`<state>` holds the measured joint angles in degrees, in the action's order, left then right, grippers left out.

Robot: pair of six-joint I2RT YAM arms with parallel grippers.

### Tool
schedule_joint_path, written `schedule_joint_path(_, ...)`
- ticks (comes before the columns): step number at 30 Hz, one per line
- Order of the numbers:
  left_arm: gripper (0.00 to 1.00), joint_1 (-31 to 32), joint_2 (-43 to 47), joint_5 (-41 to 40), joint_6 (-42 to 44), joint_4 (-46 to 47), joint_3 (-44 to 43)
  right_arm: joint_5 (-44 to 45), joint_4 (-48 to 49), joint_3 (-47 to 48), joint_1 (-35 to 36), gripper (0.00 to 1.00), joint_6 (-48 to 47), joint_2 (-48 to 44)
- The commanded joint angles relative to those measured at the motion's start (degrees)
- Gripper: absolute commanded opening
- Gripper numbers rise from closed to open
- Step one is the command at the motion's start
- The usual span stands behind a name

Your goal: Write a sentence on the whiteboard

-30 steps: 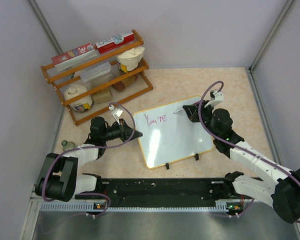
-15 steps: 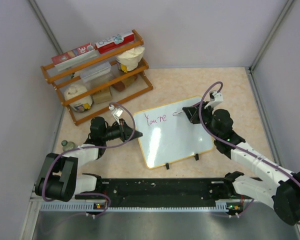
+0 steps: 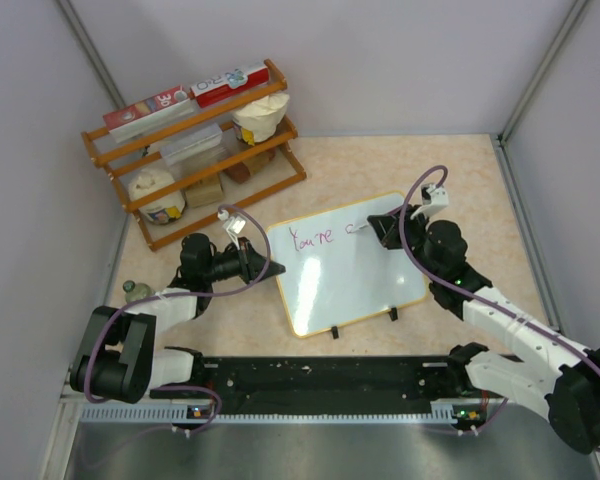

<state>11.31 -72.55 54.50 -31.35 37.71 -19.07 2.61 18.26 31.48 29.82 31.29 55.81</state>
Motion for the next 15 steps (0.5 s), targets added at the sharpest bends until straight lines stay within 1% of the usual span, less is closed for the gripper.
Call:
schedule_joint_path(1, 0.00, 0.1, 0.2, -2.3, 4.7, 0.5, -0.4, 3.6, -0.1, 1.0, -0.6, 0.00, -1.1, -0.4)
schedule_joint_path(15, 0.00, 0.1, 0.2, -2.3, 4.7, 0.6, -0.4, 5.5, 1.2, 2.7, -0.6, 0.00, -0.5, 0.9)
